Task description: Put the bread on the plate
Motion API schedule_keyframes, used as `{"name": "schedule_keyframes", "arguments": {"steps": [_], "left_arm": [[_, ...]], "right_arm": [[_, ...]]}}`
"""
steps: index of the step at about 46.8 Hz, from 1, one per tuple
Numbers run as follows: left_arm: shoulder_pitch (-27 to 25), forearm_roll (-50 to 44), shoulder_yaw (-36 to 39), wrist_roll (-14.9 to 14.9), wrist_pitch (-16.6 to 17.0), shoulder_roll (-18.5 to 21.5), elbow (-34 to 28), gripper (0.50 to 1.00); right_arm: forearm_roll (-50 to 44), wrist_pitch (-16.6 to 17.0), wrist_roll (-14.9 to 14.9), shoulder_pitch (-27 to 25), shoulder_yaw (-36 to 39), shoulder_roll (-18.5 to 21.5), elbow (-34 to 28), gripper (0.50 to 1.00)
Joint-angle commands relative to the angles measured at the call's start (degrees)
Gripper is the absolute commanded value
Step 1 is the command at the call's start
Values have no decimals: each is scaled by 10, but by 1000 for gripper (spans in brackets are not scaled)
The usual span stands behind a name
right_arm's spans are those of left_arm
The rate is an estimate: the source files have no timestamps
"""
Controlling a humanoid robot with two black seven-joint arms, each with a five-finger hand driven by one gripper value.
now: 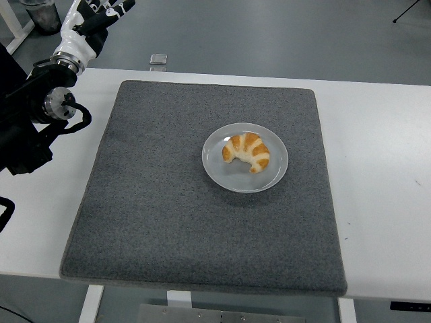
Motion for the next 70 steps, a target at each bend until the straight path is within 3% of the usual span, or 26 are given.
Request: {"name": "schedule_keyframes", "arguments": {"steps": [1, 26, 43, 58, 70], "left_arm": [[13, 0, -4, -1, 3, -1, 0, 1000], [39, -45, -29, -2, 10, -8, 11, 1000], [39, -71, -22, 0, 10, -20, 60, 1000], [37, -71, -26, -1, 11, -95, 76, 1000], [38, -71, -56, -3, 8, -110, 76, 1000]], "right_arm": [[0, 0, 0, 0, 0, 0, 0, 954], [0, 0, 0, 0, 1, 0, 0, 952], [2, 1, 0, 0, 1, 0, 0, 952], [1, 5, 1, -1, 0, 0, 0, 952], [2, 6, 1, -1, 1, 0, 0, 952]]}}
